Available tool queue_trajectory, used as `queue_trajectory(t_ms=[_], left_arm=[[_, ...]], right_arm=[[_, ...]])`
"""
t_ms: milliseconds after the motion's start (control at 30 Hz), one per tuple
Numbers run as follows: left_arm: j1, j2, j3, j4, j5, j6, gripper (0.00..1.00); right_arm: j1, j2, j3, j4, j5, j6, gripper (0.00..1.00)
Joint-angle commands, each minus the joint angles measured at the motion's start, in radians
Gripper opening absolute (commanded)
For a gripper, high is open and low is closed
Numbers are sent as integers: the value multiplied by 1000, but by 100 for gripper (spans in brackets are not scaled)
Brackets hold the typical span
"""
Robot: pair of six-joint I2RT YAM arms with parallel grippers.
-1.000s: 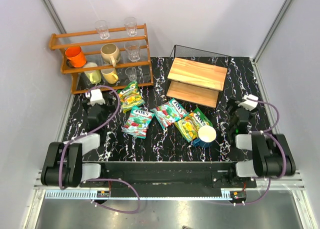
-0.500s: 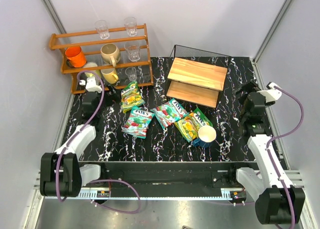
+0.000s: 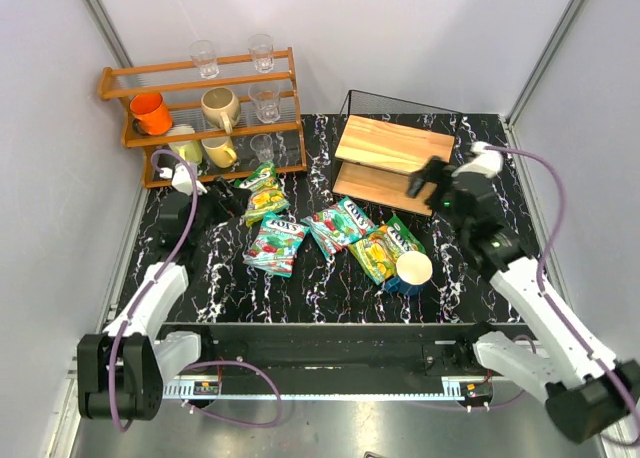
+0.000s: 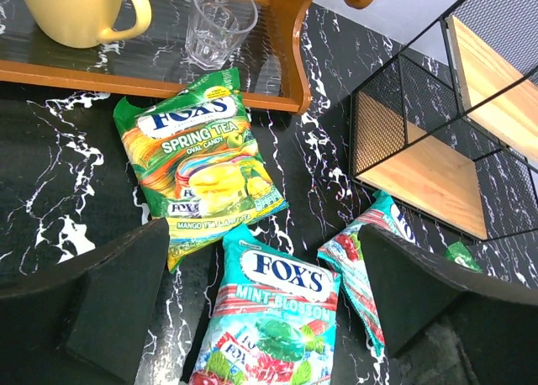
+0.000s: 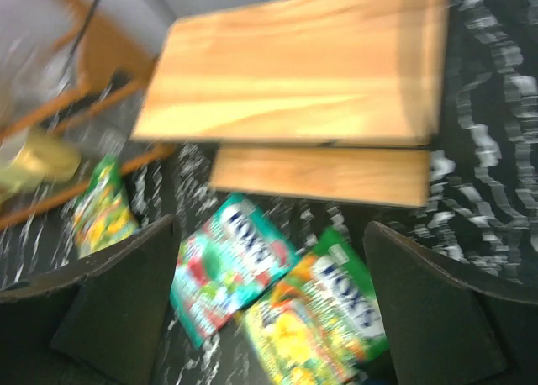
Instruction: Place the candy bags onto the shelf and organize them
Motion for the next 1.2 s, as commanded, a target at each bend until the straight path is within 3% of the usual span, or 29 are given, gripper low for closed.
queue_trajectory(t_ms=[0,233,433,633,900,1000,1033,1167], left_arm=[[-6,-66,-9,-49,-28,50,99],[-26,-130,-38,-124,-94,66,99],[-32,-110,-52,-124,-111,66,99],[-39,-105,-107,-32,-57,64,99],[-45,-116,-117,-3,-53,66,99],[-48,-115,-111,-14,-53,67,99],[-48,-116,-111,-14,-51,67,99],[-54,-125,-105,-34,-56,67,99]], right_arm=[[300,141,104,-62,165,1,100],[620,355,100,54,224,188,96],[732,586,109,201,157,348,92],[737,766,111,421,19,437,86],[740,939,199,450,-44,477,84],[737,995,241,443,-43,480,78],[738,1008,252,435,-37,478,70],[738,1071,302,390,1,463,59]])
